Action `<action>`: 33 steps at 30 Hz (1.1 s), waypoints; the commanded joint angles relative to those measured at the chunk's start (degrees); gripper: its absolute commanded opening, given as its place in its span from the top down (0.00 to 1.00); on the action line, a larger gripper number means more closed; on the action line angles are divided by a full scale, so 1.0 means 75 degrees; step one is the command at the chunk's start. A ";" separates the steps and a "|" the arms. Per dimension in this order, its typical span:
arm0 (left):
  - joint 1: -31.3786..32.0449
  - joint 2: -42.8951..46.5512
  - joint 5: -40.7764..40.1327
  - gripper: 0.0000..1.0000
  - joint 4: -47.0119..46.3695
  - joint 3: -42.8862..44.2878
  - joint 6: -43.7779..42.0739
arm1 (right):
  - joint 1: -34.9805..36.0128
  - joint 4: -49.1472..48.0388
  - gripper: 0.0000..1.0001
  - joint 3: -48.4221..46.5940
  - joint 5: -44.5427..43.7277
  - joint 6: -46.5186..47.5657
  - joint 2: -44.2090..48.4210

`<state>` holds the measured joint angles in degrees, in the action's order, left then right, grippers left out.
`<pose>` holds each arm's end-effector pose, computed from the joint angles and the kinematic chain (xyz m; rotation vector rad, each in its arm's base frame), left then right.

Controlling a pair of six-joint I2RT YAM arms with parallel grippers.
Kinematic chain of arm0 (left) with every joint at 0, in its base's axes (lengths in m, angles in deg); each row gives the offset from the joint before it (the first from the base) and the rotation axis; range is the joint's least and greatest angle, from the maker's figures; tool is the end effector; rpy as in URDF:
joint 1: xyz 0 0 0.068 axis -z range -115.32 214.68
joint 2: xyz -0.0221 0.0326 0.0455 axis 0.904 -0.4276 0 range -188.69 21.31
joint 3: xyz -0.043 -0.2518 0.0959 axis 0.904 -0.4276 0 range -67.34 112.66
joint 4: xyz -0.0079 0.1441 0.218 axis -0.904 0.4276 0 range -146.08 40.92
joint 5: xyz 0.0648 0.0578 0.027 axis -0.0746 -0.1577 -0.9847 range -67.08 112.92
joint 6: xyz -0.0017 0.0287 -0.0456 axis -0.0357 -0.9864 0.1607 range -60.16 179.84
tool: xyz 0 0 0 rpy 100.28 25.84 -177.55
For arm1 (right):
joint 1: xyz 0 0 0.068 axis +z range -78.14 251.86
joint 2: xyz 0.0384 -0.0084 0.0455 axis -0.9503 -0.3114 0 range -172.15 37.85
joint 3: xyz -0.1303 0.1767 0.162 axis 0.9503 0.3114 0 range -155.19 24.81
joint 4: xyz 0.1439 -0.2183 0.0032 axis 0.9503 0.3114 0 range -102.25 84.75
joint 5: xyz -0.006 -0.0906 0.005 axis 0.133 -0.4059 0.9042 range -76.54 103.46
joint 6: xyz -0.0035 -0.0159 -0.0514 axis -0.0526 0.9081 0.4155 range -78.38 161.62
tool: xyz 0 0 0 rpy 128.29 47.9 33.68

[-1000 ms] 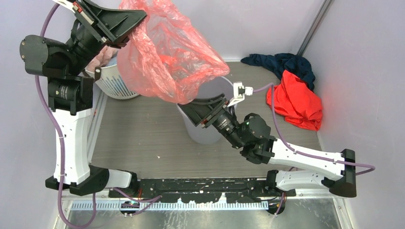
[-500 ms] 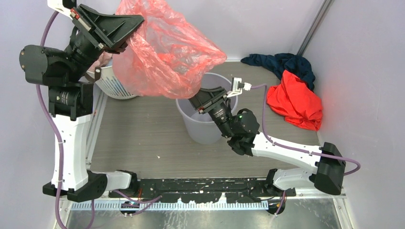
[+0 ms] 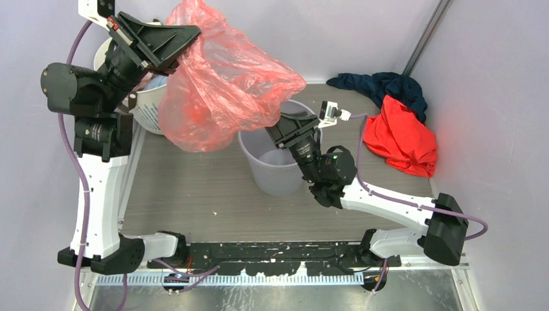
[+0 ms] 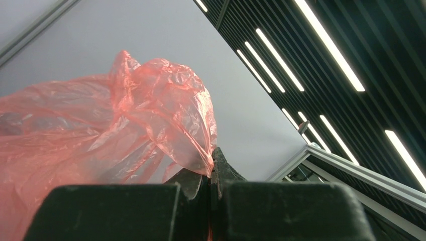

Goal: Put the trash bags into the trash bin

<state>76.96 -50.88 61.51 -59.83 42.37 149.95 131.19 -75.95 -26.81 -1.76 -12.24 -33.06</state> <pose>0.1648 -0.0586 0.6289 -0.0259 1.2262 -1.8824 0.1418 0.2206 0.4146 0.2456 0.9233 1.7418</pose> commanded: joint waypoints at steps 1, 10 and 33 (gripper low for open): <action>0.0004 0.0245 -0.0048 1.00 -0.0614 -0.0017 0.0112 | -0.0051 -0.0704 0.31 -0.0436 0.0054 -0.0248 -0.0194; 0.0004 0.0444 0.0081 1.00 -0.0782 -0.0393 0.0212 | -0.0128 -0.0322 0.34 -0.0687 -0.0044 0.0126 0.0016; 0.0004 0.1116 0.0416 1.00 -0.0494 -0.1802 -0.0210 | -0.0346 0.2667 0.78 -0.1333 0.0071 0.1649 0.2138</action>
<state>76.96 -43.68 63.26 -63.21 29.63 151.24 128.72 -61.04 -33.91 -2.74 -1.93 -21.28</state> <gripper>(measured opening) 0.006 0.232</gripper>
